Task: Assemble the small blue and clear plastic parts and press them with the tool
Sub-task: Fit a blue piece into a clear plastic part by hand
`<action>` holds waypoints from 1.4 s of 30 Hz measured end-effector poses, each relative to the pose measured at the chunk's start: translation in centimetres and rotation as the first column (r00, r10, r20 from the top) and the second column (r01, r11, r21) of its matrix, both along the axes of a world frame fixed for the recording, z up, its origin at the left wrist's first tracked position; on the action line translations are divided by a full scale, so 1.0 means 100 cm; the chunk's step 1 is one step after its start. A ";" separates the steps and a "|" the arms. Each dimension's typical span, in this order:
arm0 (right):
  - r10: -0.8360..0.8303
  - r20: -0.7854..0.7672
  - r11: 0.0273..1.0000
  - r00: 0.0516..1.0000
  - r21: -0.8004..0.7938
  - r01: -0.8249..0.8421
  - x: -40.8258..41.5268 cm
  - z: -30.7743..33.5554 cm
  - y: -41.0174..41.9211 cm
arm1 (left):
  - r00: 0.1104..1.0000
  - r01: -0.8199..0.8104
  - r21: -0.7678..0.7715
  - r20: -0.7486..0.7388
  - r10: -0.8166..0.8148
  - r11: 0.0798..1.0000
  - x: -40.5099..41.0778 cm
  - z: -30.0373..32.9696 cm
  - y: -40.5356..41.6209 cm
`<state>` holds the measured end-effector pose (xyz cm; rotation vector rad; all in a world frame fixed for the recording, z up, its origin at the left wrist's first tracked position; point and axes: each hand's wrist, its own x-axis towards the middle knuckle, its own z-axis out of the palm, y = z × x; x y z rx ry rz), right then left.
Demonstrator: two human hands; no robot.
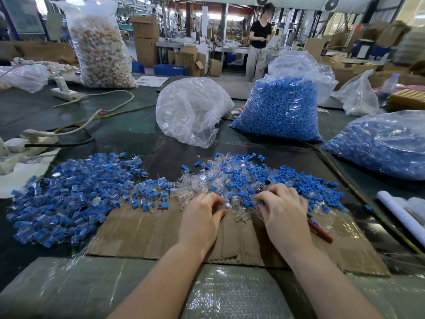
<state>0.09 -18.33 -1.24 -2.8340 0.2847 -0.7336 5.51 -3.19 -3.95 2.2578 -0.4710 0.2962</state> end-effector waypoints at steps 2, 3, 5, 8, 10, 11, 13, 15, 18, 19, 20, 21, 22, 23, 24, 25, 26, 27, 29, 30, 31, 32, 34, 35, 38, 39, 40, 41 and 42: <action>0.035 -0.040 0.999 0.999 -0.036 -0.037 0.007 0.001 0.000 | 1.000 0.006 -0.006 0.019 -0.005 1.000 0.000 0.000 0.001; 0.054 -0.072 0.997 0.996 -0.058 -0.058 0.011 0.002 0.000 | 1.000 0.015 -0.008 0.027 -0.014 1.000 -0.001 0.000 0.002; 0.089 -0.131 0.991 0.987 -0.087 -0.101 0.017 0.003 -0.001 | 0.998 0.042 0.002 0.037 -0.042 0.999 -0.001 -0.001 0.002; 0.109 -0.204 0.984 0.973 -0.114 -0.134 0.024 0.006 -0.002 | 0.997 0.071 0.040 0.039 -0.072 0.997 -0.001 -0.002 0.003; 0.111 -0.238 0.980 0.965 -0.136 -0.146 0.028 0.008 -0.001 | 0.996 0.079 0.042 0.037 -0.081 0.996 -0.001 -0.003 0.002; 0.111 -0.248 0.977 0.963 -0.151 -0.151 0.029 0.008 -0.001 | 0.996 0.082 0.046 0.038 -0.083 0.996 -0.001 -0.004 0.002; 0.106 -0.258 0.970 0.960 -0.188 -0.158 0.031 0.008 -0.002 | 0.996 0.083 0.048 0.033 -0.085 0.995 -0.001 -0.005 0.001; 0.101 -0.263 0.964 0.959 -0.212 -0.160 0.032 0.007 -0.003 | 0.996 0.086 0.034 0.022 -0.087 0.996 -0.001 -0.004 0.001; 0.104 -0.252 0.956 0.962 -0.240 -0.166 0.032 0.004 -0.004 | 0.996 0.090 0.013 0.006 -0.090 0.996 -0.002 -0.004 0.001; 0.109 -0.241 0.954 0.964 -0.246 -0.170 0.032 0.003 -0.004 | 0.996 0.089 0.005 0.004 -0.089 0.996 -0.002 -0.003 0.001; 0.113 -0.228 0.954 0.967 -0.246 -0.170 0.032 0.003 -0.004 | 0.996 0.087 0.002 0.003 -0.087 0.996 -0.003 -0.003 0.001; 0.116 -0.213 0.956 0.970 -0.241 -0.167 0.032 0.002 -0.004 | 0.996 0.085 0.004 0.005 -0.085 0.996 -0.003 -0.002 0.001; 0.117 -0.201 0.958 0.973 -0.235 -0.164 0.031 0.001 -0.004 | 0.997 0.082 0.008 0.006 -0.082 0.997 -0.003 -0.002 0.001; 0.118 -0.193 0.959 0.974 -0.231 -0.162 0.031 0.001 -0.004 | 0.997 0.079 0.012 0.007 -0.079 0.997 -0.003 -0.002 0.001; 0.118 -0.188 0.960 0.975 -0.228 -0.161 0.030 0.001 -0.004 | 0.997 0.077 0.014 0.006 -0.077 0.997 -0.003 -0.003 0.001; 0.117 -0.187 0.961 0.975 -0.225 -0.158 0.030 0.001 -0.004 | 0.997 0.077 0.017 0.005 -0.077 0.997 -0.004 -0.003 0.001; 0.114 -0.188 0.962 0.975 -0.223 -0.156 0.030 0.000 -0.004 | 0.997 0.078 0.020 0.006 -0.078 0.997 -0.003 -0.003 0.001; 0.111 -0.192 0.962 0.975 -0.225 -0.153 0.030 0.000 -0.004 | 0.997 0.080 0.022 0.004 -0.080 0.997 -0.003 -0.003 0.001; 0.100 -0.208 0.960 0.973 -0.236 -0.150 0.031 0.001 -0.004 | 0.996 0.090 0.024 0.003 -0.090 0.996 -0.004 -0.002 0.001; 0.095 -0.216 0.959 0.972 -0.240 -0.147 0.032 0.001 -0.004 | 0.995 0.095 0.026 0.009 -0.095 0.995 -0.004 -0.002 0.002; 0.090 -0.224 0.959 0.970 -0.242 -0.145 0.032 0.002 -0.004 | 0.995 0.099 0.026 0.019 -0.099 0.995 -0.004 -0.001 0.002; 0.087 -0.234 0.959 0.968 -0.244 -0.145 0.033 0.002 -0.004 | 0.994 0.100 0.021 0.032 -0.101 0.995 -0.004 -0.001 0.002; 0.086 -0.248 0.959 0.965 -0.243 -0.148 0.033 0.002 -0.004 | 0.994 0.098 0.001 0.050 -0.098 0.995 -0.005 0.000 0.003; 0.089 -0.245 0.962 0.966 -0.231 -0.147 0.032 0.001 -0.005 | 0.994 0.095 -0.009 0.055 -0.094 0.995 -0.005 0.001 0.003; 0.103 -0.189 0.978 0.976 -0.160 -0.134 0.031 0.000 -0.003 | 0.995 0.068 -0.047 0.073 -0.064 0.997 -0.006 0.003 0.003; 0.103 -0.162 0.982 0.981 -0.139 -0.126 0.031 0.000 -0.002 | 0.996 0.054 -0.065 0.072 -0.049 0.996 -0.006 0.003 0.003; 0.098 -0.138 0.986 0.986 -0.123 -0.115 0.032 0.001 -0.001 | 0.997 0.042 -0.087 0.066 -0.036 0.995 -0.007 0.004 0.003; 0.090 -0.121 0.988 0.989 -0.112 -0.104 0.032 0.001 0.000 | 0.998 0.035 -0.108 0.056 -0.029 0.993 -0.007 0.005 0.003; 0.083 -0.111 0.990 0.990 -0.101 -0.094 0.032 0.002 0.001 | 0.999 0.035 -0.121 0.045 -0.030 0.992 -0.008 0.005 0.004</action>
